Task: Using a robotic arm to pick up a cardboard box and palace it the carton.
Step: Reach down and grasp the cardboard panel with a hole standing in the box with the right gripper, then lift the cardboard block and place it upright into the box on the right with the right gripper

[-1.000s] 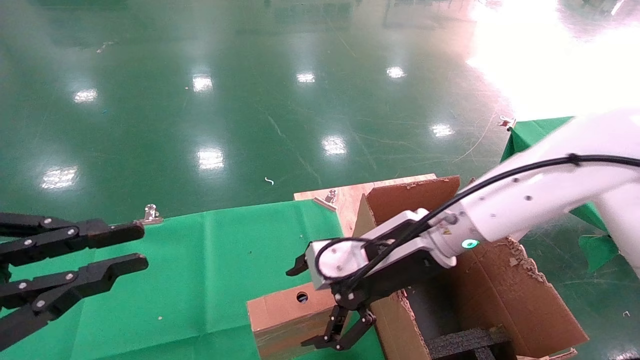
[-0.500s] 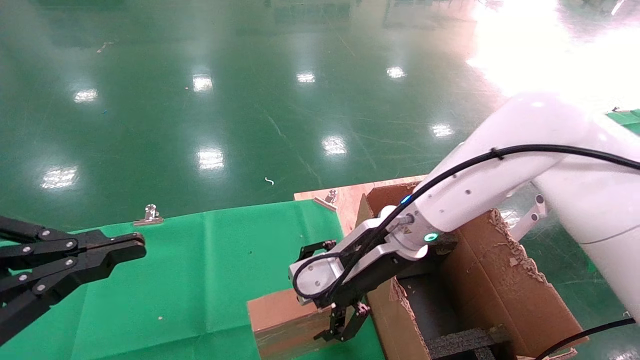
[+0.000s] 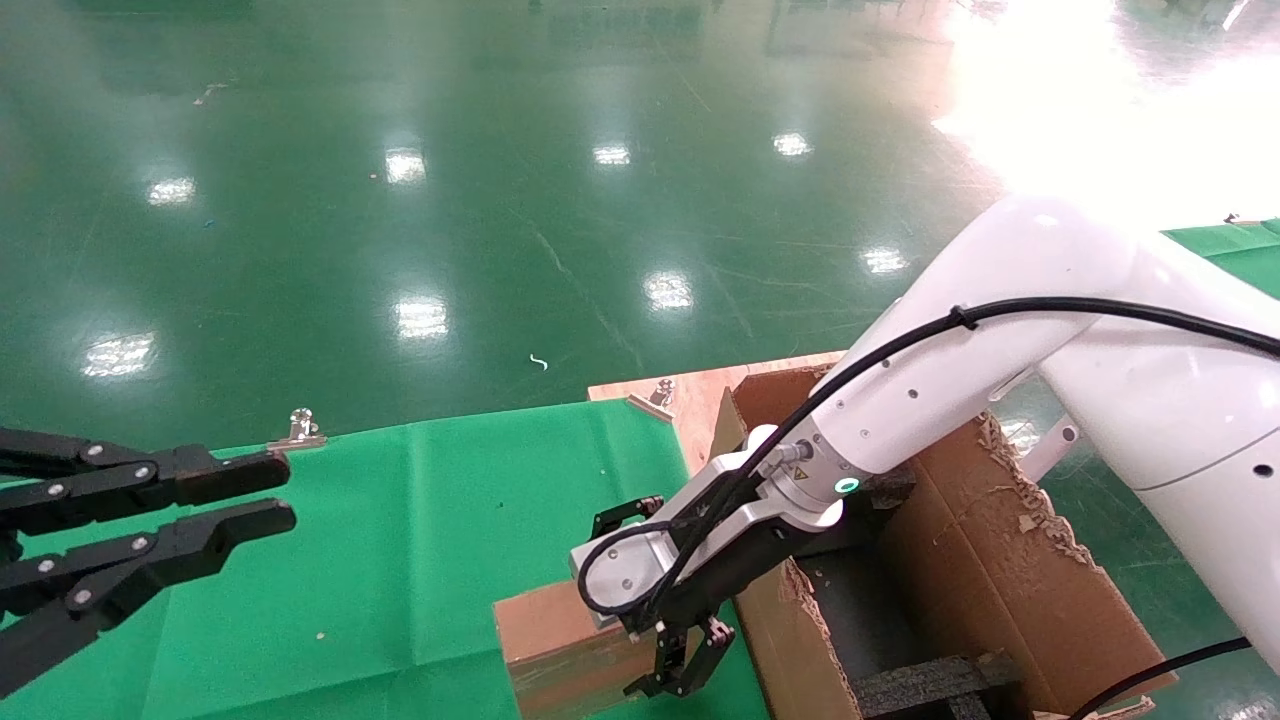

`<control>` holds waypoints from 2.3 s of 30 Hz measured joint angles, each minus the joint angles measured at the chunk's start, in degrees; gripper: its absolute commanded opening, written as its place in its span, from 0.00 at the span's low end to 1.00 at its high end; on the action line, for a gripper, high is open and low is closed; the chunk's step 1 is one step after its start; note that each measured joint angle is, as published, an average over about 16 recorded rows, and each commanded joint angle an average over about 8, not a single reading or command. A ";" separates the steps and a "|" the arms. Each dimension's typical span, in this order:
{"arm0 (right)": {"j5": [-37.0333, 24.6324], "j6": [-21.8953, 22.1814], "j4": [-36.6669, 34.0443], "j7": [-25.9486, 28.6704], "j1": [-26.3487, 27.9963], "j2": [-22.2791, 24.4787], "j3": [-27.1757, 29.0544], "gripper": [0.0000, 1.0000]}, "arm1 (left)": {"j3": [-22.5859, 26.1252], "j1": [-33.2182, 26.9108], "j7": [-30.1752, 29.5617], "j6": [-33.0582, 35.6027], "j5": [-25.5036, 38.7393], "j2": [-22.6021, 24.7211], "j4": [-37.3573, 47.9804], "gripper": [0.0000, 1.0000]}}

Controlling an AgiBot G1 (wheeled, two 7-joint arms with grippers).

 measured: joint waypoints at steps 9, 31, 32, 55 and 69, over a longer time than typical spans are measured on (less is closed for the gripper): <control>0.32 0.02 0.15 0.19 -0.18 0.25 0.41 0.00 | 0.00 0.00 0.00 0.00 0.00 0.00 0.00 1.00; 1.19 0.15 -0.25 0.34 0.39 0.58 0.91 0.00 | 0.01 0.00 0.00 0.00 0.00 0.00 0.00 1.00; 1.39 0.14 -0.45 0.31 0.74 0.61 0.99 0.00 | 0.01 0.00 0.00 0.00 0.00 0.00 0.00 1.00; 8.85 -0.97 -16.10 -7.10 25.39 0.15 0.17 0.00 | 0.03 -0.01 0.01 0.00 -0.01 0.00 0.02 1.00; 12.16 -0.94 -21.60 -11.09 31.10 2.90 -5.14 0.00 | 0.04 -0.02 0.02 0.00 -0.02 -0.01 0.02 1.00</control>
